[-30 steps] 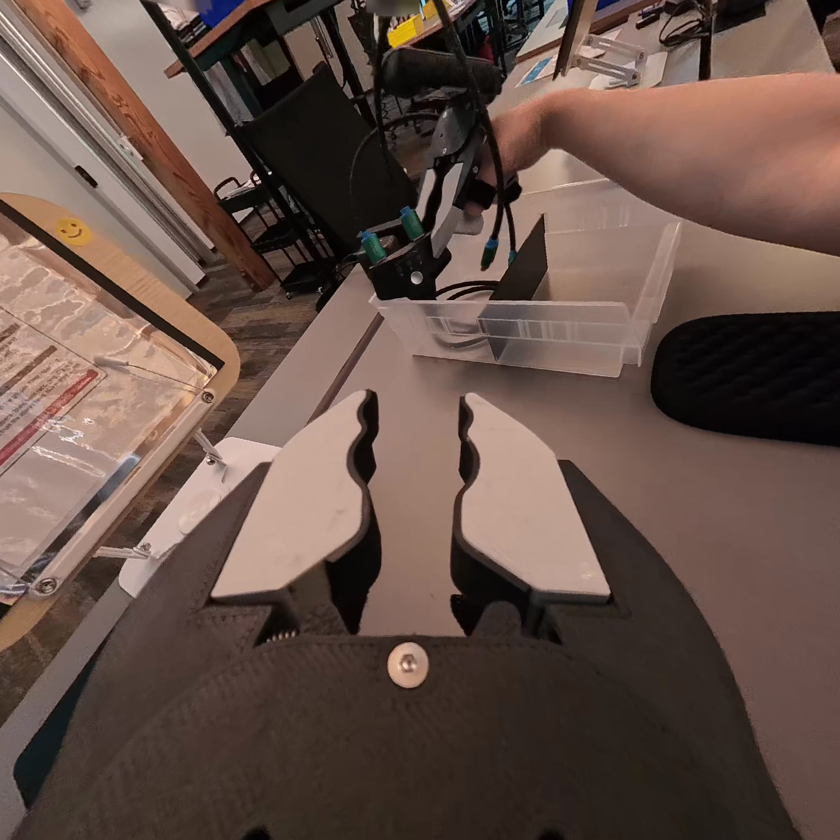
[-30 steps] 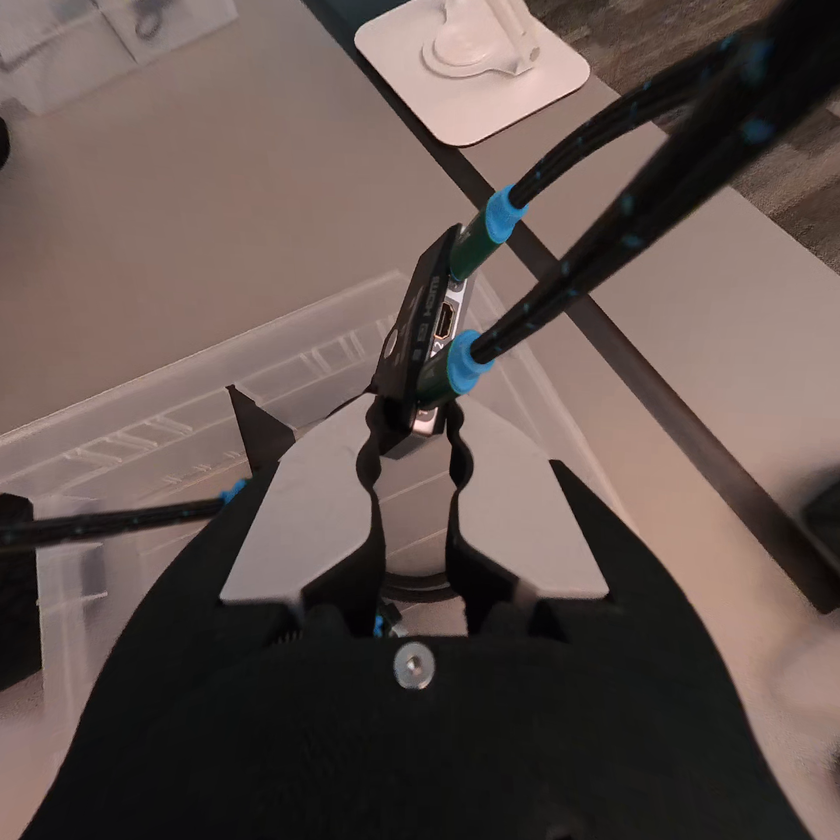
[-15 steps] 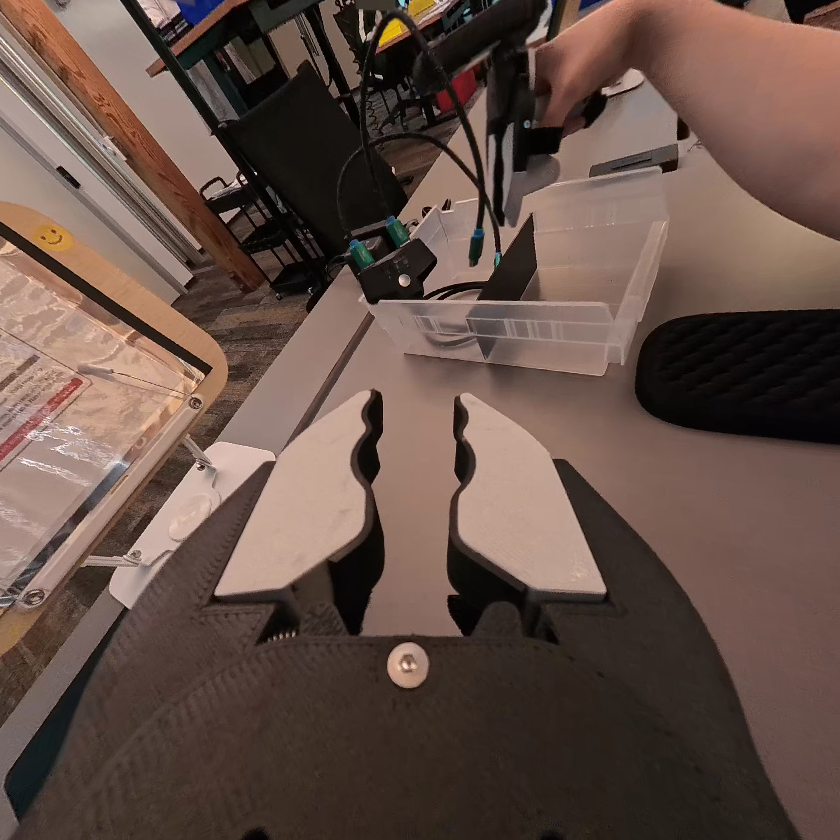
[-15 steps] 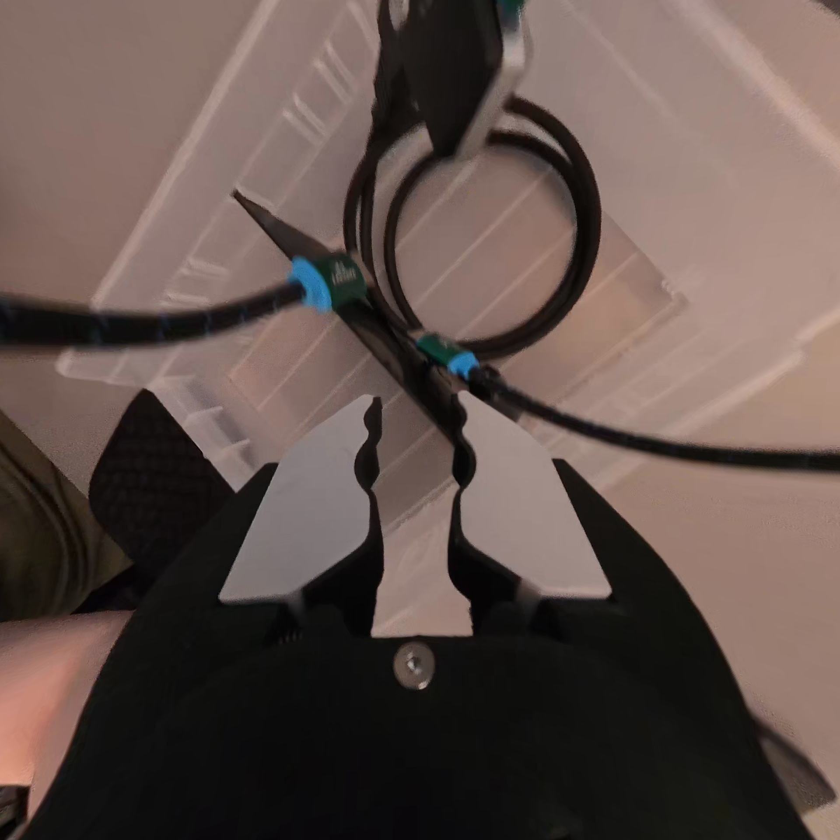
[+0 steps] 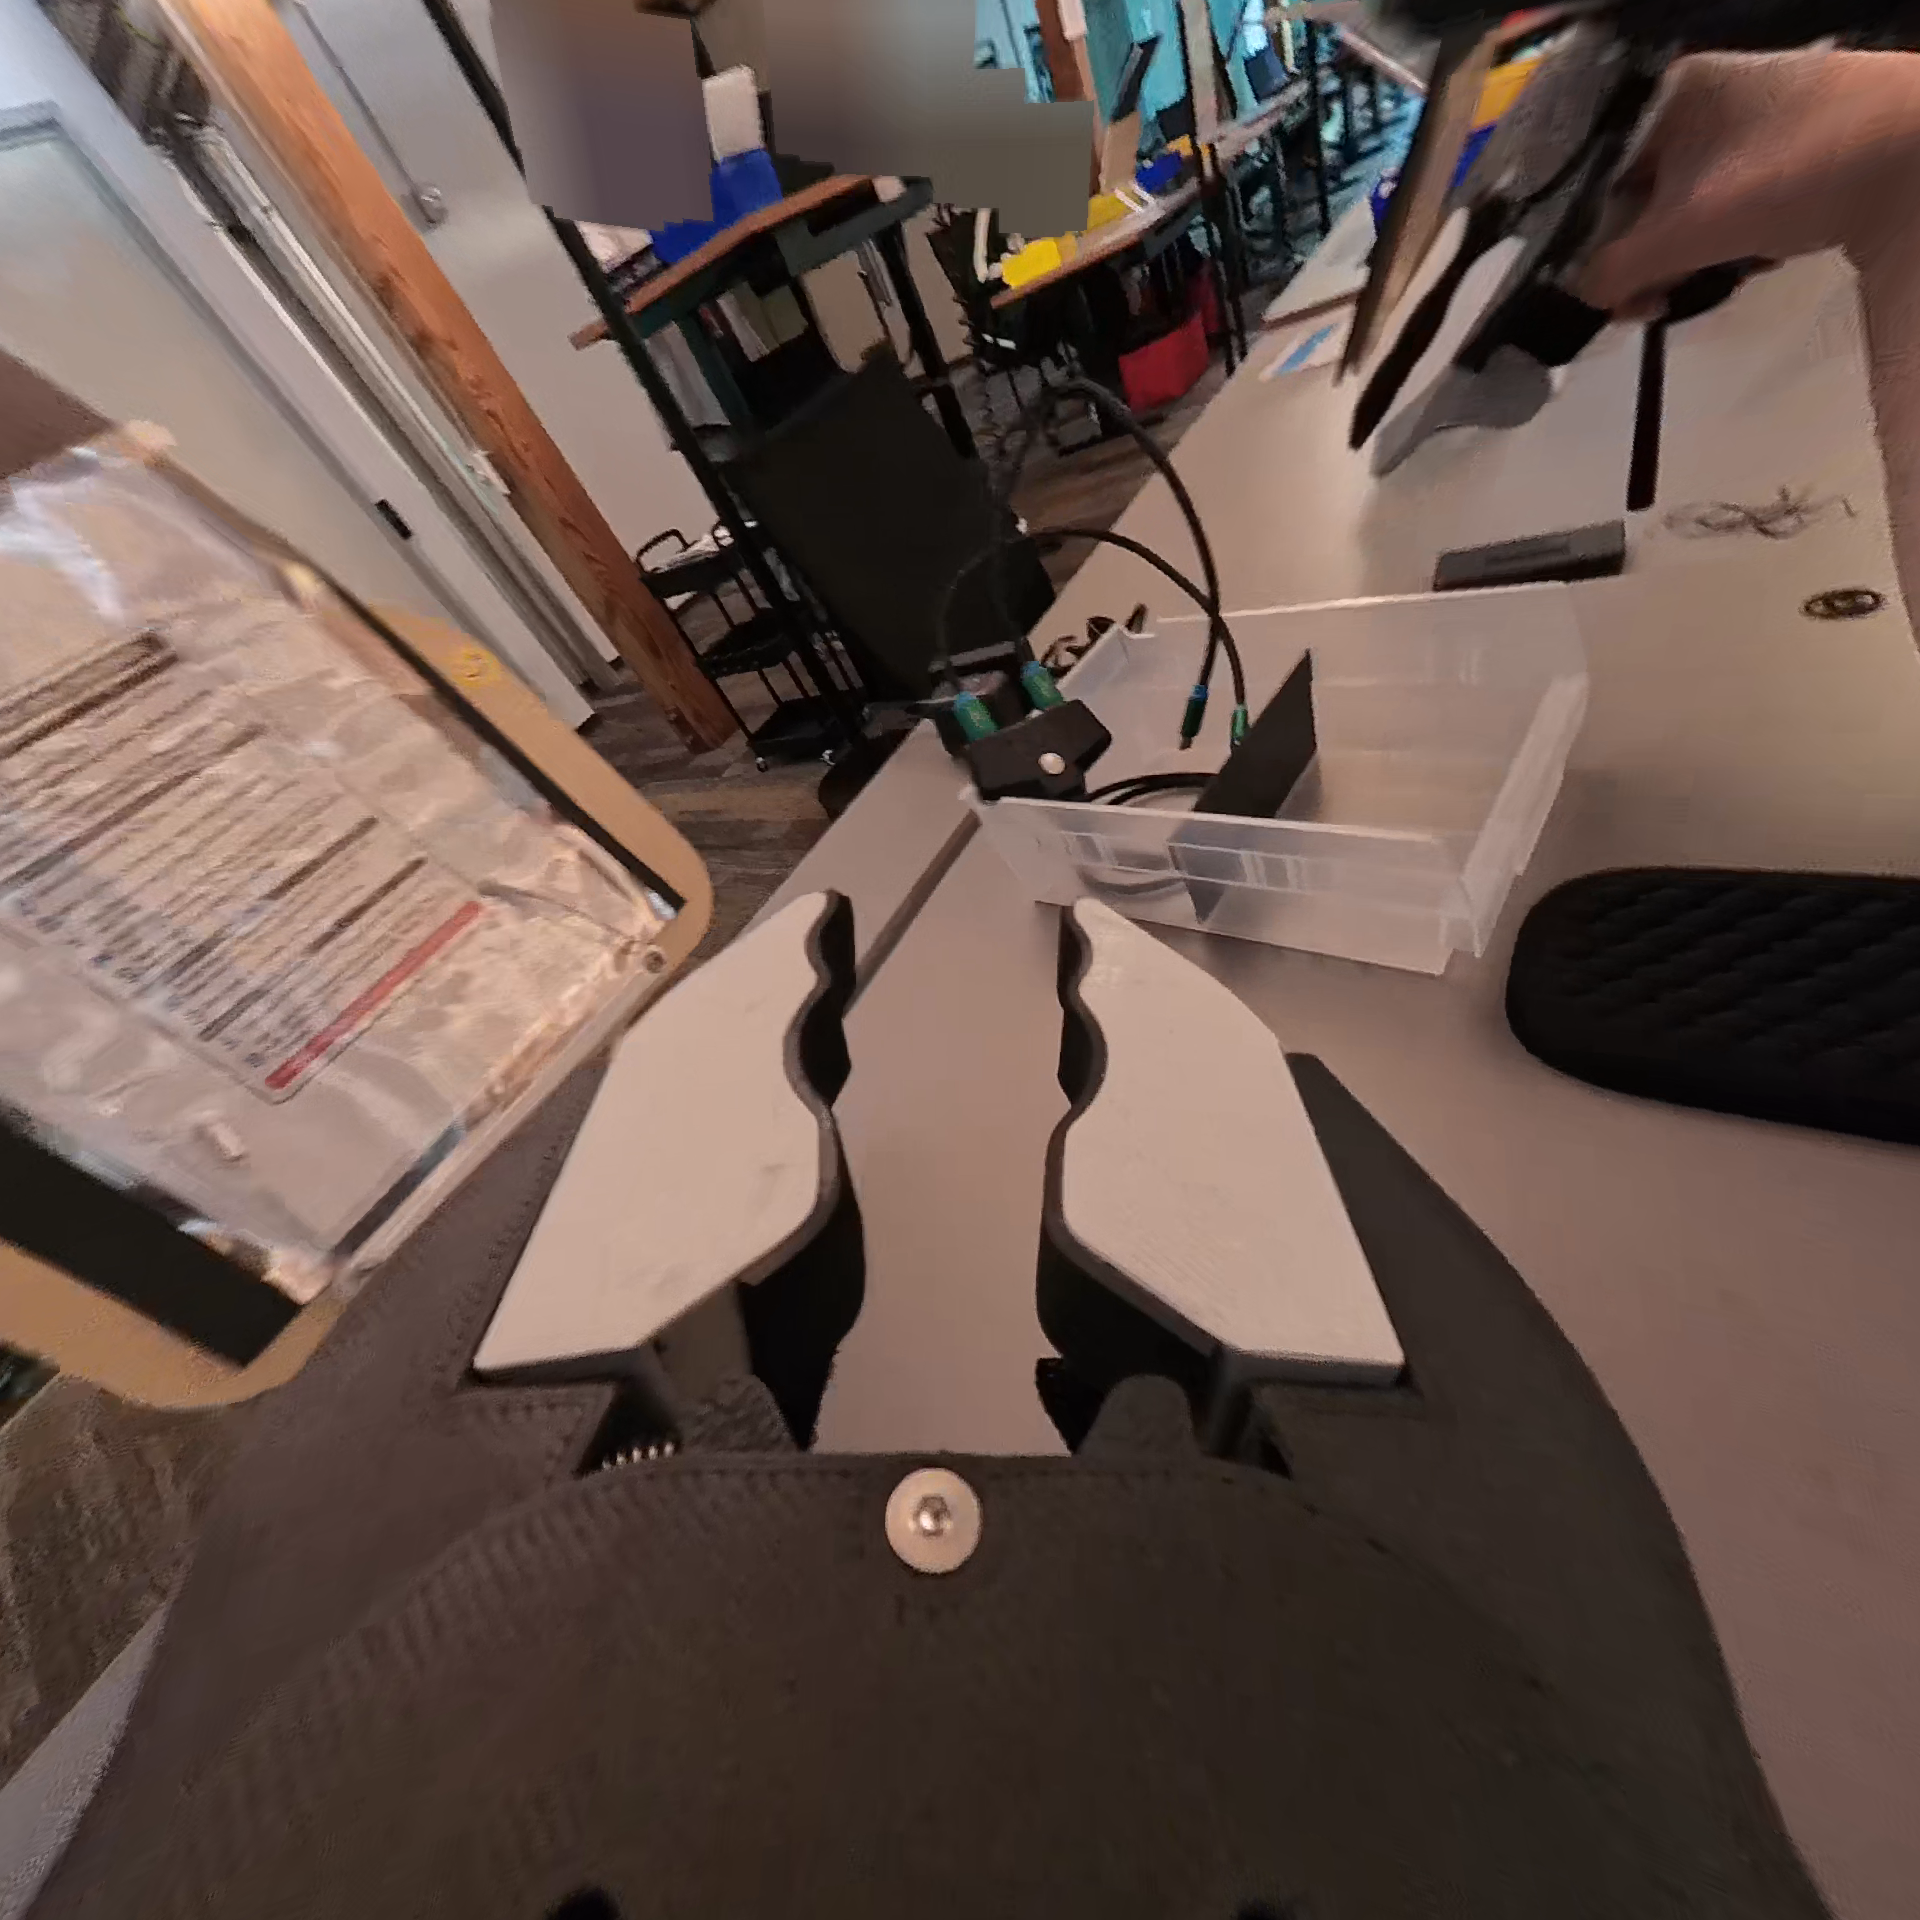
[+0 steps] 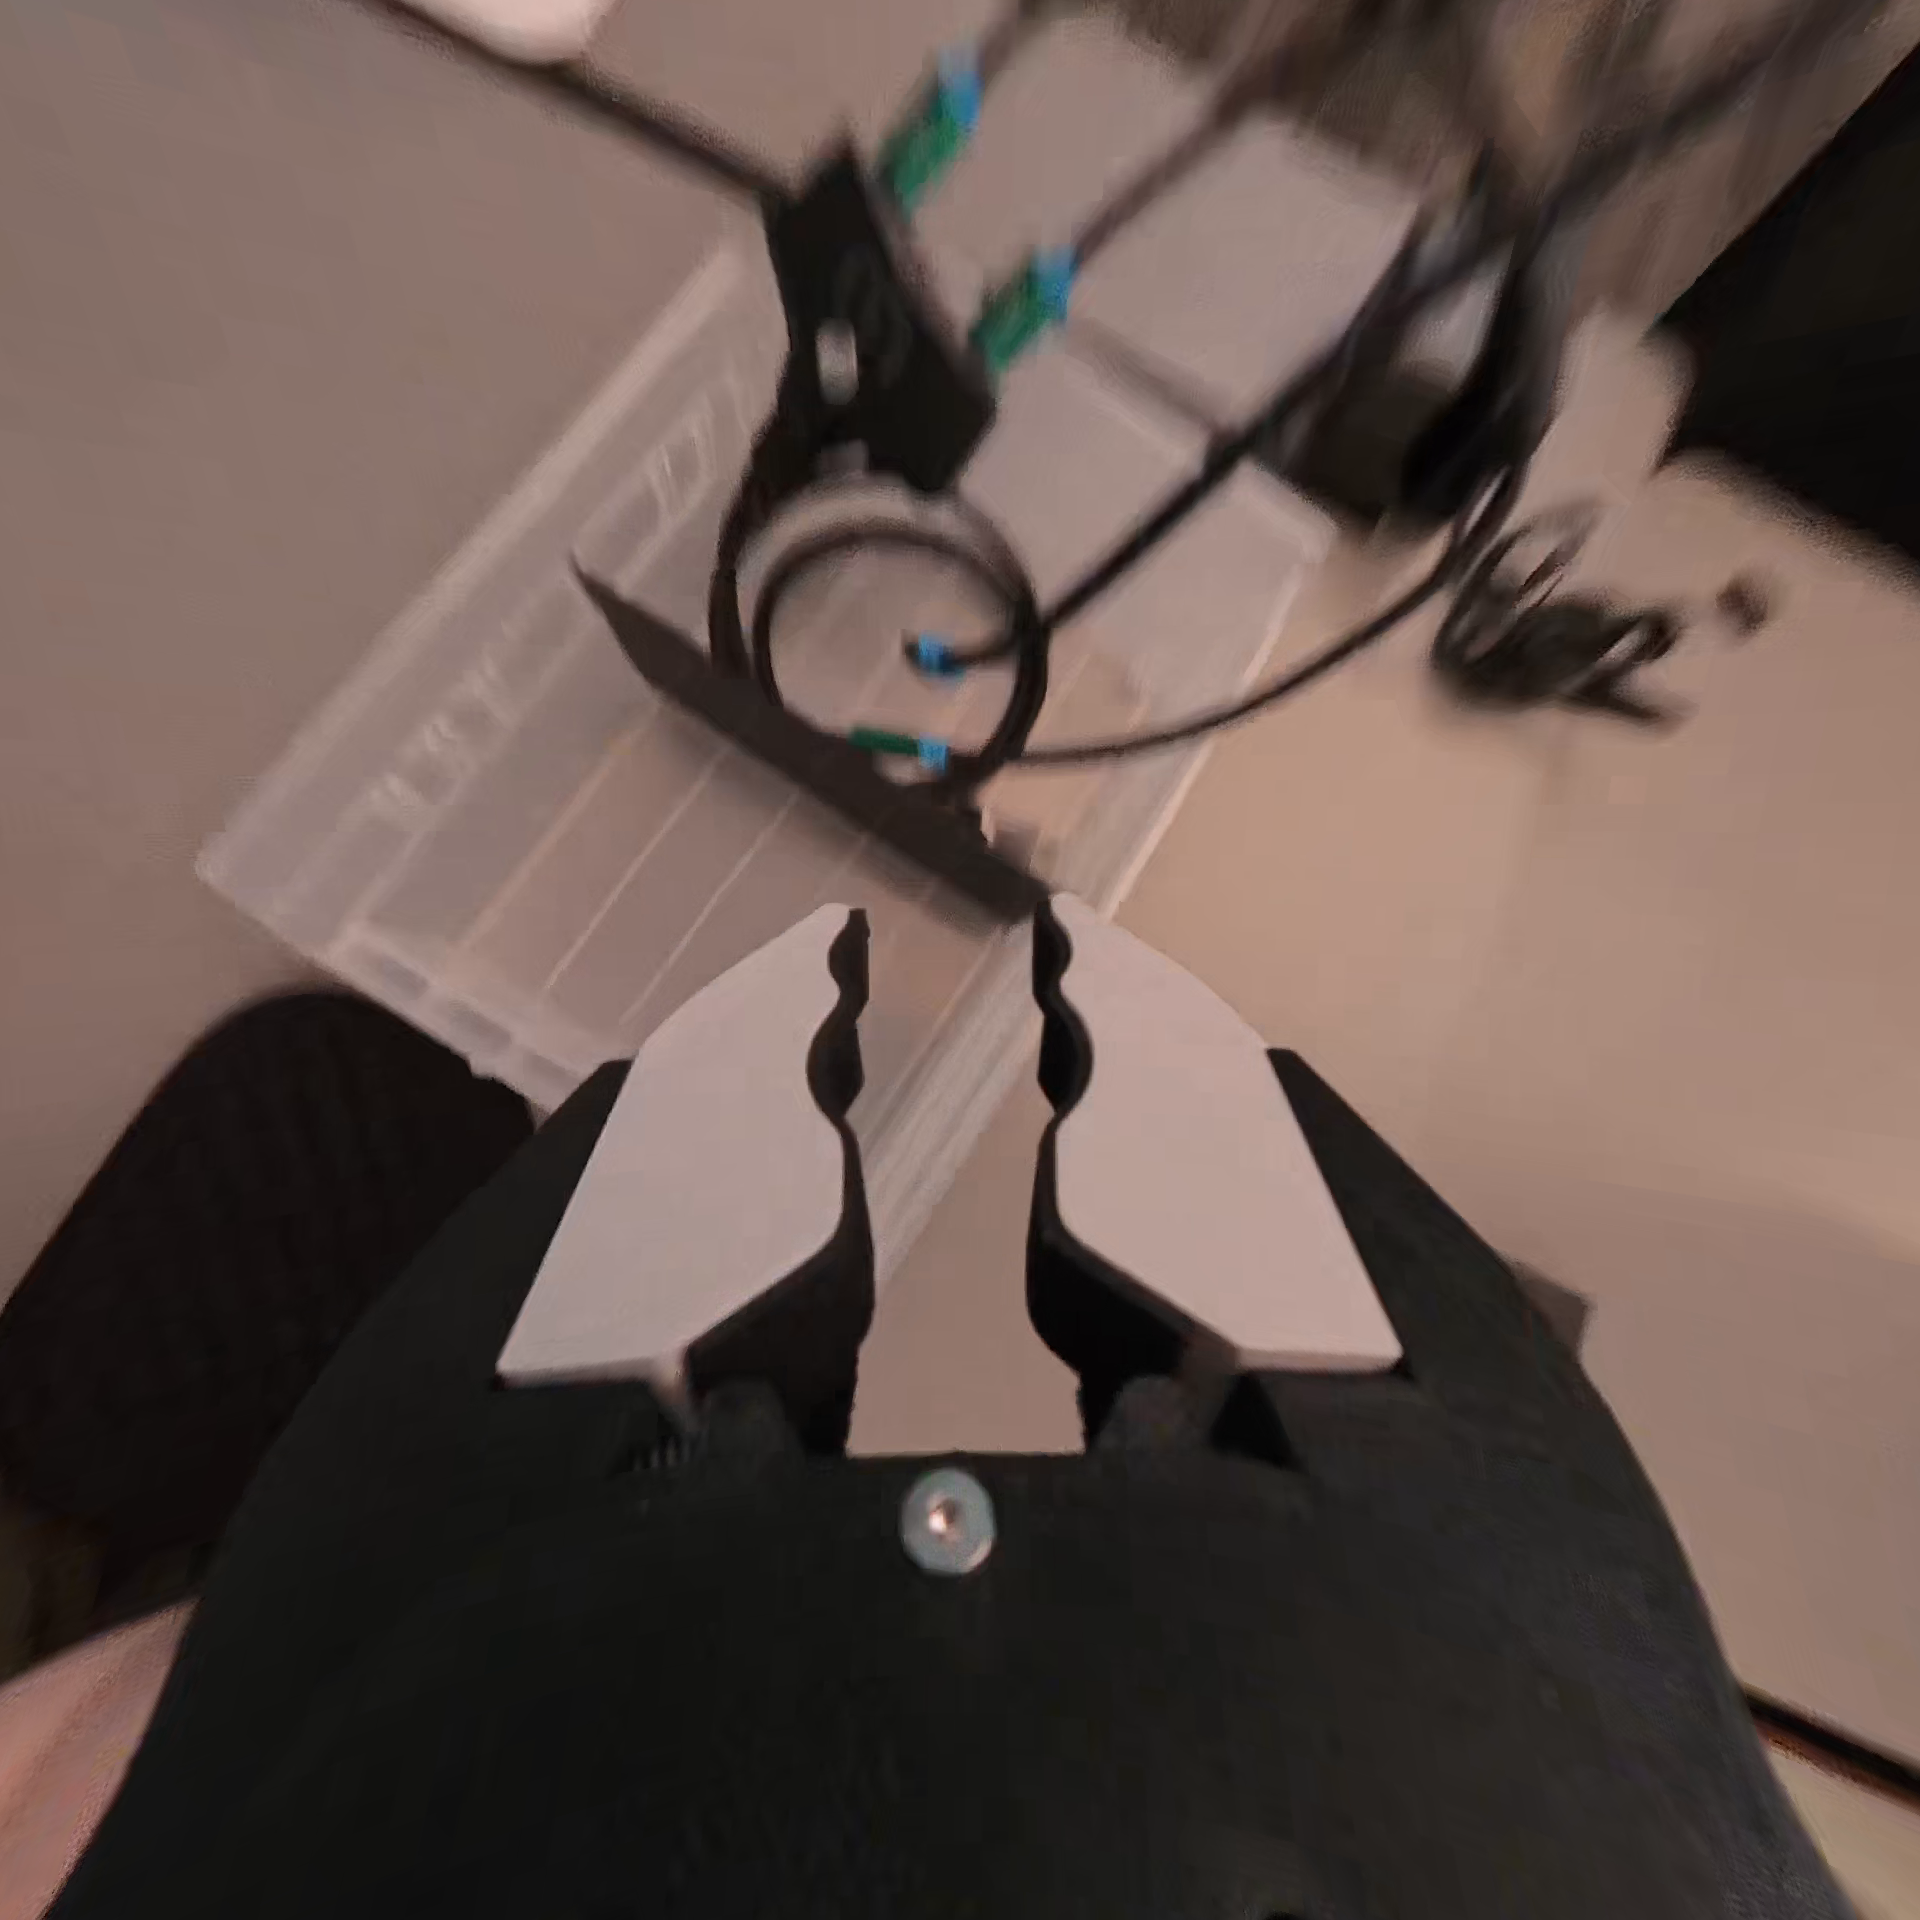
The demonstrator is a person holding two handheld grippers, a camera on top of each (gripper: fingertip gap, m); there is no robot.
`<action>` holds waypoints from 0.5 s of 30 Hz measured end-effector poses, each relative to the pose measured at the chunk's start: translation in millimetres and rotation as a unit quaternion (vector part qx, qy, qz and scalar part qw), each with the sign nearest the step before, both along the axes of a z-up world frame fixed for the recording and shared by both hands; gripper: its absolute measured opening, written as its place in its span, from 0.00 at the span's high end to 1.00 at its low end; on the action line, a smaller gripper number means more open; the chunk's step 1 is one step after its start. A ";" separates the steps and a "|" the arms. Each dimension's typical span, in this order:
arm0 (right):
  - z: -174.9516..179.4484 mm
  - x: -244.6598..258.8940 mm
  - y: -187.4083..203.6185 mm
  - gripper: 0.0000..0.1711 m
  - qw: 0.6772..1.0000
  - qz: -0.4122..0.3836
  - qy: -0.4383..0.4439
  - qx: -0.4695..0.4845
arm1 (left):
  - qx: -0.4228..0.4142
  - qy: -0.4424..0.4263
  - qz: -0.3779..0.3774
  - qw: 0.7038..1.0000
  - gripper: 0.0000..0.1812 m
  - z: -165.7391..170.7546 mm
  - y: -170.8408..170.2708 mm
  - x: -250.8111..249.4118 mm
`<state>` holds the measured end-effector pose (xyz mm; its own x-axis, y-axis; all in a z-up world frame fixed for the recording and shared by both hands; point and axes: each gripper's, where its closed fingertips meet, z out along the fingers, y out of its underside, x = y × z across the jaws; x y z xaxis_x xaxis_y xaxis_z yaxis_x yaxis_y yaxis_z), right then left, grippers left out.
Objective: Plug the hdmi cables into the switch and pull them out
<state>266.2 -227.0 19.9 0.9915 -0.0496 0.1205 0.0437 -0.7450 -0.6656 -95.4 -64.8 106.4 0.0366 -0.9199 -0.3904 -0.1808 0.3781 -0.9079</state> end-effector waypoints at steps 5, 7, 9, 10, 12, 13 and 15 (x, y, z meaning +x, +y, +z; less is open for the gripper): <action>136.4 -87.9 42.2 0.74 0.954 0.089 -0.110 0.264 | -0.002 -0.038 0.093 0.995 0.75 41.8 47.7 -62.7; 187.3 -136.1 45.0 0.71 0.902 0.135 -0.124 0.392 | -0.021 -0.036 0.137 0.990 0.74 49.4 71.7 -99.9; 222.7 -174.9 35.5 0.69 0.831 0.164 -0.153 0.509 | -0.059 0.000 0.182 0.982 0.75 37.9 97.9 -138.9; 233.9 -189.9 30.7 0.72 0.800 0.173 -0.166 0.549 | -0.083 0.031 0.206 0.975 0.75 24.9 111.5 -158.3; 233.3 -208.8 30.7 0.76 0.790 0.182 -0.140 0.569 | -0.118 0.097 0.256 0.954 0.74 -7.4 139.5 -196.1; 227.8 -215.7 33.5 0.76 0.788 0.187 -0.115 0.575 | -0.124 0.128 0.282 0.943 0.75 -24.2 153.6 -213.6; 225.0 -229.2 44.2 0.77 0.775 0.220 -0.088 0.586 | -0.168 0.193 0.313 0.915 0.75 -61.7 172.9 -242.1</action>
